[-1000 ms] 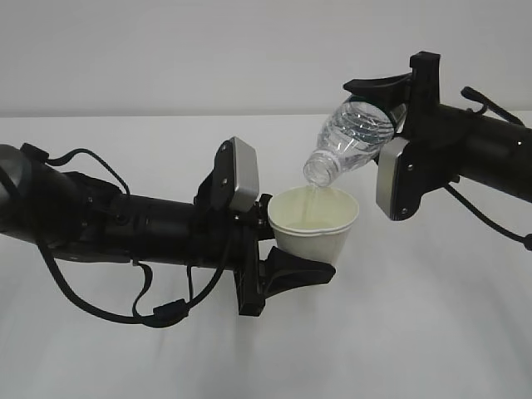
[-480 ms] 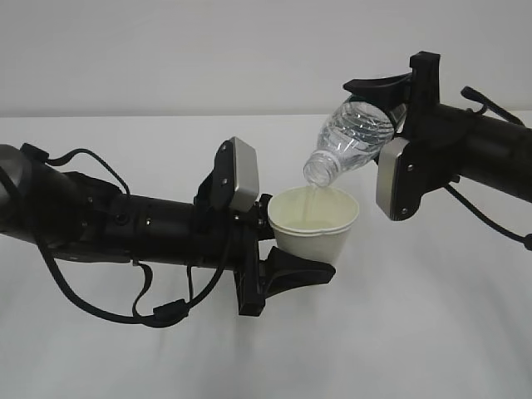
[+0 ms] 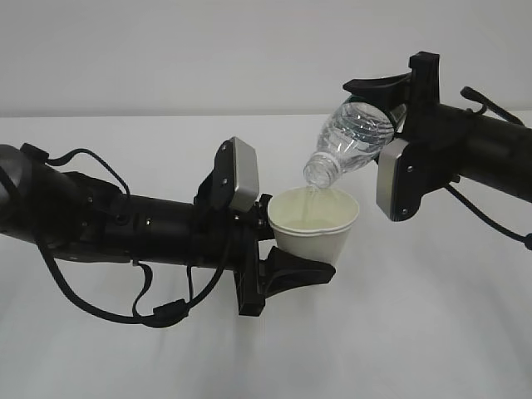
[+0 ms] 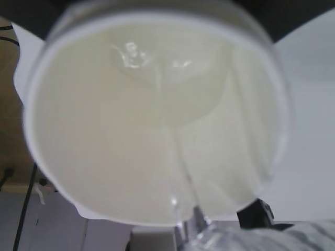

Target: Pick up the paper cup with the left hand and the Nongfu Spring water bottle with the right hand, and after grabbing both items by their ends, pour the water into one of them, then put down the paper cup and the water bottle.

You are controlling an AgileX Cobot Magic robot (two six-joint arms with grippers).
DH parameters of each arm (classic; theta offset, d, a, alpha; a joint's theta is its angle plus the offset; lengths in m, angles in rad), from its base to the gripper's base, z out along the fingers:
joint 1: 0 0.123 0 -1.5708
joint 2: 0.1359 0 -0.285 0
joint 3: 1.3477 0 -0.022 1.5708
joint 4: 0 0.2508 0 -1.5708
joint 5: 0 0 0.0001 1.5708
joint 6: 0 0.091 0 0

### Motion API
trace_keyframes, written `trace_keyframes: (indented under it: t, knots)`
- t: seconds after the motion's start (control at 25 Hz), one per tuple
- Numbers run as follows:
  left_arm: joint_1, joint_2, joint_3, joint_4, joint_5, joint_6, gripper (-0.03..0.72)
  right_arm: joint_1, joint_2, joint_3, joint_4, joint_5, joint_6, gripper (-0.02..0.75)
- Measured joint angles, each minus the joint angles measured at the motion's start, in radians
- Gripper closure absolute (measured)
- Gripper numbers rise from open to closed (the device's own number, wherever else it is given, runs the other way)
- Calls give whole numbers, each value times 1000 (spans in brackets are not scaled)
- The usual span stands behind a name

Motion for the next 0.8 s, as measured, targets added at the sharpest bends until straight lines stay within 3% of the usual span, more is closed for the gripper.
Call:
trace_keyframes:
  t: [0.8]
  knots:
    - [0, 0, 0, 0, 0, 0, 266, 0, 0, 0, 0, -2, -12, 291]
